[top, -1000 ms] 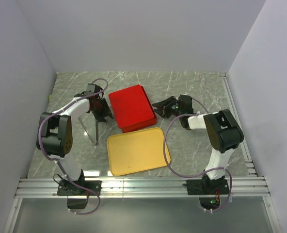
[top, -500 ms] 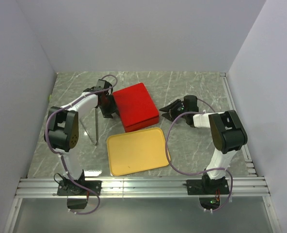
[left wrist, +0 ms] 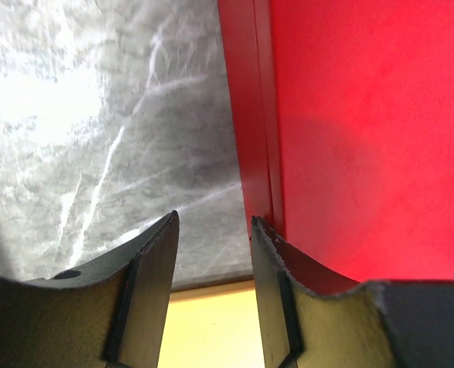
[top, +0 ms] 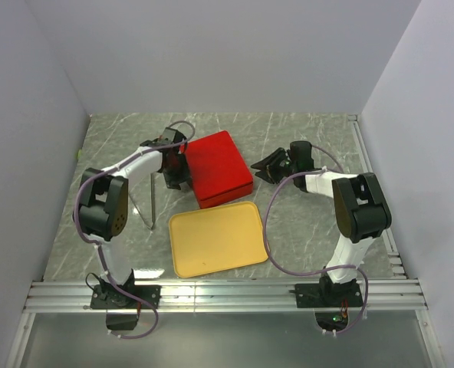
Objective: Pack the cookies
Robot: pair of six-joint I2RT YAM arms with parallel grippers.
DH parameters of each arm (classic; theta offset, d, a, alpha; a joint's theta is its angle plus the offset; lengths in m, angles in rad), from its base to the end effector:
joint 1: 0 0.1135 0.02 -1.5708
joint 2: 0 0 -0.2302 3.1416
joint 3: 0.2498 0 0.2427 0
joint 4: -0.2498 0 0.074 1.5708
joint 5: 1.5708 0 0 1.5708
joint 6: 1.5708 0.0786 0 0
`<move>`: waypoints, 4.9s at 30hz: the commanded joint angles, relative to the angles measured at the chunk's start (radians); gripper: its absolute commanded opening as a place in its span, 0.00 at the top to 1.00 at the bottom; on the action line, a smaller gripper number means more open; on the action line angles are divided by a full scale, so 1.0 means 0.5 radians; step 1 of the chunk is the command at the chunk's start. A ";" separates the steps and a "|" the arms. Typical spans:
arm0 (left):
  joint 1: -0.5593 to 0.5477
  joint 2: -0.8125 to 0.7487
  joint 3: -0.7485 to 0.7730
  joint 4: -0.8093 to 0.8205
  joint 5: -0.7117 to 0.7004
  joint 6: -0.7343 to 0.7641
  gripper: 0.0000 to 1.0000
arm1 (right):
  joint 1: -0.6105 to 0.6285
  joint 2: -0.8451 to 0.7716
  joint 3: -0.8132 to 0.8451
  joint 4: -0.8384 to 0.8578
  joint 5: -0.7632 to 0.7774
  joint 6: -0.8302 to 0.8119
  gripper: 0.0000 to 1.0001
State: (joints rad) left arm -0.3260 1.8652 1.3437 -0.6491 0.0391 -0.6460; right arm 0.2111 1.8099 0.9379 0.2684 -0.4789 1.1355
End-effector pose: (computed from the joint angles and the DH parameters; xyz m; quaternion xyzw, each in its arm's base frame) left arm 0.3590 -0.1246 0.1282 -0.1523 0.9680 -0.1098 0.1668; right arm 0.3738 0.1172 0.1141 0.2848 0.8190 0.4458 0.2222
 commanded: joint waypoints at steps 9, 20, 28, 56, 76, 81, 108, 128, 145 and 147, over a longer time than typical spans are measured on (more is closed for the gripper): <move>-0.057 -0.417 -0.169 -0.199 -0.185 -0.006 0.50 | -0.076 -0.361 0.143 -0.389 0.139 -0.234 0.54; 0.121 -0.375 0.300 -0.236 -0.115 -0.073 0.49 | -0.069 -0.732 0.247 -1.263 0.169 -0.567 0.55; 0.219 0.276 1.088 -0.144 -0.039 -0.085 0.49 | -0.073 -0.923 0.419 -1.938 0.319 -0.979 0.56; 0.146 0.893 1.366 -0.122 0.198 -0.046 0.53 | -0.073 -0.702 0.471 -2.025 0.206 -1.197 0.59; 0.133 0.822 1.362 -0.214 0.216 0.013 0.54 | -0.017 -0.568 0.625 -1.283 -0.551 -0.821 0.59; 0.133 0.774 1.286 -0.230 0.238 0.031 0.54 | 0.032 -0.274 0.576 -0.704 -0.861 -0.538 0.80; 0.091 0.488 1.022 -0.334 0.177 -0.009 0.56 | 0.142 0.442 0.023 0.264 -0.938 -0.142 0.90; 0.271 0.421 1.500 -0.561 -0.142 0.000 0.41 | 0.210 -0.153 0.489 -0.465 -0.809 -0.522 0.58; 0.281 -1.274 -0.171 0.873 -1.004 -0.122 0.09 | 0.351 -1.306 0.601 -1.182 0.159 -1.118 0.31; 0.284 -1.441 -0.550 1.391 -1.142 -0.260 0.11 | 0.351 -1.548 0.268 -1.108 0.607 -0.790 0.08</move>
State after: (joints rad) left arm -0.1867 1.2018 1.3087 -0.2985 -0.3454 -0.6838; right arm 0.3897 1.1503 1.2602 -0.2859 -0.4995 0.6193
